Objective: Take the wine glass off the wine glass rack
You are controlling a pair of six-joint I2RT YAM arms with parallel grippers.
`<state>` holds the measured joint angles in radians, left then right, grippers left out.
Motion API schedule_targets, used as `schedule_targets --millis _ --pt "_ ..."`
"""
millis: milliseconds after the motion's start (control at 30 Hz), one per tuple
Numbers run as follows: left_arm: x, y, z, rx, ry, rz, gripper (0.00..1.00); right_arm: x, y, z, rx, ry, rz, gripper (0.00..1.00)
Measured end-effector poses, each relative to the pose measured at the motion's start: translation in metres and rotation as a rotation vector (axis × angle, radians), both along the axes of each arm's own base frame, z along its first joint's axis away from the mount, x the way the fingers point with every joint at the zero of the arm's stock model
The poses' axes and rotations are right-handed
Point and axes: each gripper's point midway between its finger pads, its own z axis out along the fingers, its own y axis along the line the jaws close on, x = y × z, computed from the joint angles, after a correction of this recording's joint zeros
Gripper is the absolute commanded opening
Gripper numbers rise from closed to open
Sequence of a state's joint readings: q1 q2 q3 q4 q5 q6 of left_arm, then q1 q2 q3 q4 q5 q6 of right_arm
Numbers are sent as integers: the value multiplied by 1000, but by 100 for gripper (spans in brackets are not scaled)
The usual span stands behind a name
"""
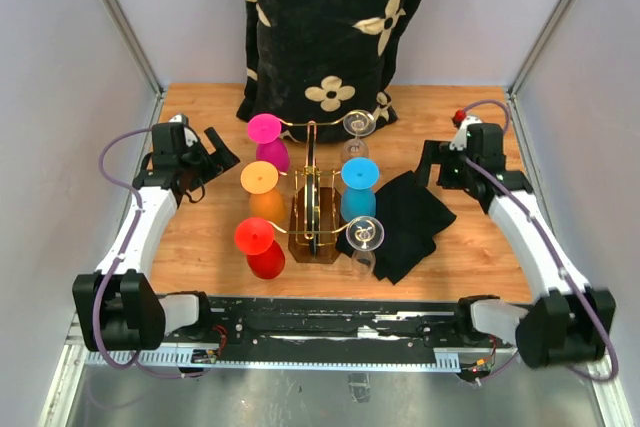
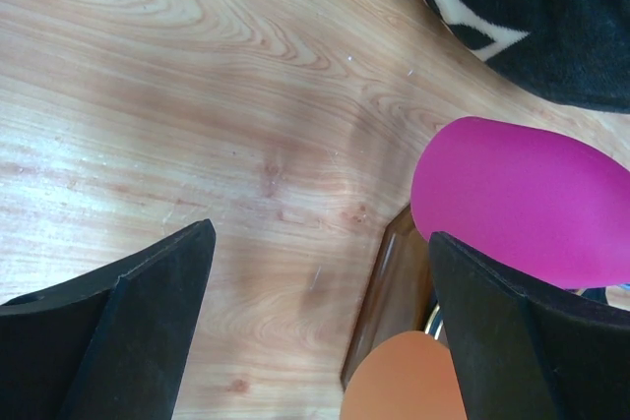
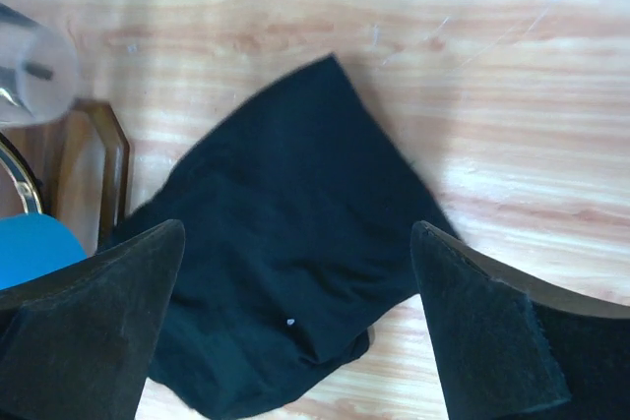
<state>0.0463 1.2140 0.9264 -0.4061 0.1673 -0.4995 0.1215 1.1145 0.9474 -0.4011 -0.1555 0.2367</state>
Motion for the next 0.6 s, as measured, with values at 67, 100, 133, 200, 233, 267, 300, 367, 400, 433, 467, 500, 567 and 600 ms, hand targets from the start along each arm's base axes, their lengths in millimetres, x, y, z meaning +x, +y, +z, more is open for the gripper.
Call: schedule_targets --millis 67,100,133,200,233,267,300,367,400,433,467,500,567,600 --pt "-1 0 2 -1 -7 -1 96 1 8 -24 6 125 45 98" --pt "-1 0 4 -1 -12 -2 96 3 12 -36 7 187 73 98" --pt "-1 0 6 1 -17 -2 96 5 16 -49 10 244 97 98" --pt "-2 0 9 4 -26 -3 96 0 25 -72 30 336 149 98" --pt "-3 0 10 6 -30 -4 96 -7 30 -80 52 373 174 98" --pt "-4 0 12 8 -35 -2 96 -14 36 -84 78 398 200 98" --pt "-5 1 13 9 -38 -2 96 -20 41 -84 104 412 223 98" --pt "-6 1 17 12 -49 2 96 -26 53 -79 154 411 266 98" --pt "-6 1 18 13 -53 2 96 -28 59 -76 181 410 290 99" --pt "-6 1 19 12 -55 2 96 -30 63 -74 202 414 306 98" --pt "-6 1 18 12 -55 2 96 -32 67 -74 217 424 319 98" --pt "-7 1 17 10 -52 1 96 -35 71 -75 230 439 332 98" --pt "-9 0 14 6 -46 -1 96 -43 79 -83 240 489 357 98" --pt "-10 -1 12 3 -42 -2 96 -47 81 -89 238 521 364 99"
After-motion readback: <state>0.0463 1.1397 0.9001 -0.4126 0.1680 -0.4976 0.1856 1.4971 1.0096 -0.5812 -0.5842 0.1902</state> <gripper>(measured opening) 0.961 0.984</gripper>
